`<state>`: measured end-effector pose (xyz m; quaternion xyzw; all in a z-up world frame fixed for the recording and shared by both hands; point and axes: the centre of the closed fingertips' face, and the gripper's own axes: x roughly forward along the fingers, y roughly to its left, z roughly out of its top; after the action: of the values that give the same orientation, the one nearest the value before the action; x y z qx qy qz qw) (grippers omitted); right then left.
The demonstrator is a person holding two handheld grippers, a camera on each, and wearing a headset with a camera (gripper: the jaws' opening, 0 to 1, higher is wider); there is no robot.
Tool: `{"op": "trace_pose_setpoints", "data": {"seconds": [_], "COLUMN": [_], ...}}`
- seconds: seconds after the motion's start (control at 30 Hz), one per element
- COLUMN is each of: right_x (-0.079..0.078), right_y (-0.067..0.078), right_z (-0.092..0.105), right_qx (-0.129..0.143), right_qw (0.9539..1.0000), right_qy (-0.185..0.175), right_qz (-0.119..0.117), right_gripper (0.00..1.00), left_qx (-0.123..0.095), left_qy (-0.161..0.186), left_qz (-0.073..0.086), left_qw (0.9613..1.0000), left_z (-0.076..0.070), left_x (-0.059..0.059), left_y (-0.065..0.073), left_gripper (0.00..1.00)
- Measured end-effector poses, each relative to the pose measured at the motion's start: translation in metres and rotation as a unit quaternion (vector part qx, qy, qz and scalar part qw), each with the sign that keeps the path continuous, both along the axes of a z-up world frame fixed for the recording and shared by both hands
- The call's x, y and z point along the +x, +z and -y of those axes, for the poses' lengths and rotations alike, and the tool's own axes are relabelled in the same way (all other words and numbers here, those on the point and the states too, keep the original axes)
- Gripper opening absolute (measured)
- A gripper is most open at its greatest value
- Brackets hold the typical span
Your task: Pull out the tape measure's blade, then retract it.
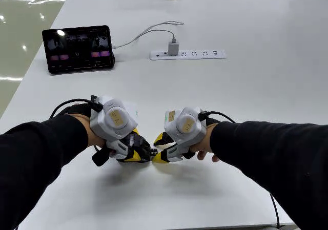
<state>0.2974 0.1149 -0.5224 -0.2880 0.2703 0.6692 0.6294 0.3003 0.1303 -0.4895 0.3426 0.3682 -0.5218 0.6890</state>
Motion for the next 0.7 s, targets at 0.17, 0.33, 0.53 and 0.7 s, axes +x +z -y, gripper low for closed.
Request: {"op": "trace_pose_setpoints", "data": {"seconds": [0.17,0.33,0.53,0.7], "right_x": [-0.0061,-0.0043,-0.0046,-0.0046], "right_y": [0.0004,-0.0004,-0.0011,-0.0012], "right_z": [-0.0046,-0.0045,-0.0033,-0.0022], "right_qx": [0.000,-0.004,-0.011,-0.013], "right_qw": [0.9998,0.9998,0.9995,0.9995], "right_qy": [0.021,0.017,0.028,0.028], "right_qz": [0.001,0.002,0.005,0.002], "right_gripper": [0.14,0.12,0.11,0.10], "left_qx": [-0.001,-0.001,-0.002,-0.003], "left_qy": [0.001,0.001,0.001,0.004], "left_qz": [0.000,-0.001,-0.001,0.000], "left_qw": [1.0000,1.0000,1.0000,1.0000], "left_z": [0.0000,0.0002,0.0005,-0.0001], "left_x": [-0.0002,-0.0007,-0.0007,-0.0006], "left_y": [-0.0001,0.0002,0.0004,0.0008], "left_gripper": [0.31,0.31,0.31,0.31]}}
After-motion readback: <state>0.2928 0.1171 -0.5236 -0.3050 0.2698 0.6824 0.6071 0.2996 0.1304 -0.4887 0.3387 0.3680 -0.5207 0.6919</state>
